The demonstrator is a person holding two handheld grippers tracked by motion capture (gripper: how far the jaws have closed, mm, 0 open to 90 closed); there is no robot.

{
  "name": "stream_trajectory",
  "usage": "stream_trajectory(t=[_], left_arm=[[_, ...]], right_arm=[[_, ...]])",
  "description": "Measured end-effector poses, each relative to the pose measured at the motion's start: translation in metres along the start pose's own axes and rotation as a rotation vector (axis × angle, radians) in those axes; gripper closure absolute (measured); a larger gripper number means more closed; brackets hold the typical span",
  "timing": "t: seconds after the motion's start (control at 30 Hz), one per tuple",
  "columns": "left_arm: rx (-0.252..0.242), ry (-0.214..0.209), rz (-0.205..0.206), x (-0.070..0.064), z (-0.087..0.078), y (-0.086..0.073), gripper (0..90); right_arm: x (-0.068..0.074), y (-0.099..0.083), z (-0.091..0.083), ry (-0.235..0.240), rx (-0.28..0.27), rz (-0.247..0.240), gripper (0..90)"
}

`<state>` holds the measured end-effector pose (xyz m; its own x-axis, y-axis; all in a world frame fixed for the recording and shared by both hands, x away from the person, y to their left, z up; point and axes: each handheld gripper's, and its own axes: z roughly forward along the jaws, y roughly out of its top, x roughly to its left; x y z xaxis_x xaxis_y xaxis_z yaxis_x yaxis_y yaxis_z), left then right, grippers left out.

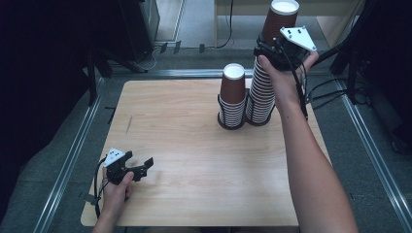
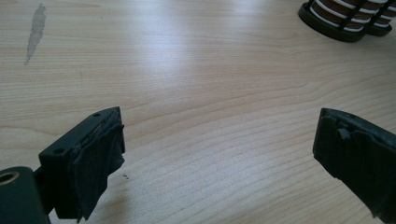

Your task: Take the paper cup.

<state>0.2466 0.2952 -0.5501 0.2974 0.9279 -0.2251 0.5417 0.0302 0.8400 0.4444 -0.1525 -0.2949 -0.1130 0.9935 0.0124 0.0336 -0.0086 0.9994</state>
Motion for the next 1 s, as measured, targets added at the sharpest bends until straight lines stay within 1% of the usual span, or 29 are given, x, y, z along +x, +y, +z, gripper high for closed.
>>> stream_trajectory(t=[0.1, 0.13, 0.17, 0.33, 0.53, 0.77, 0.8, 1.0], left_arm=[[-0.001, -0.001, -0.002, 0.0, 0.0, 0.0, 2.2], [-0.002, 0.0, -0.003, 0.0, 0.0, 0.0, 2.2], [-0.002, 0.0, -0.004, 0.0, 0.0, 0.0, 2.2], [-0.002, 0.0, -0.005, 0.0, 0.0, 0.0, 2.2], [-0.001, 0.001, -0.004, 0.001, 0.0, 0.0, 2.2], [-0.002, 0.002, -0.006, 0.001, 0.0, 0.0, 2.2], [-0.002, 0.002, -0.006, 0.001, 0.0, 0.0, 2.2], [-0.003, 0.002, -0.008, 0.001, 0.0, 0.0, 2.2]], right_arm=[[0.002, 0.004, -0.001, -0.003, -0.01, -0.008, 12.2], [0.003, 0.008, -0.002, -0.006, -0.017, -0.016, 12.2], [0.003, 0.008, -0.002, -0.006, -0.017, -0.016, 12.2], [0.004, 0.02, -0.003, 0.0, -0.041, -0.019, 12.3], [0.004, 0.026, -0.003, 0.004, -0.055, -0.015, 12.4], [0.007, 0.036, -0.006, 0.005, -0.099, -0.03, 12.5], [0.008, 0.037, -0.006, 0.005, -0.101, -0.036, 12.5], [0.009, 0.044, -0.009, 0.01, -0.116, -0.033, 12.5]])
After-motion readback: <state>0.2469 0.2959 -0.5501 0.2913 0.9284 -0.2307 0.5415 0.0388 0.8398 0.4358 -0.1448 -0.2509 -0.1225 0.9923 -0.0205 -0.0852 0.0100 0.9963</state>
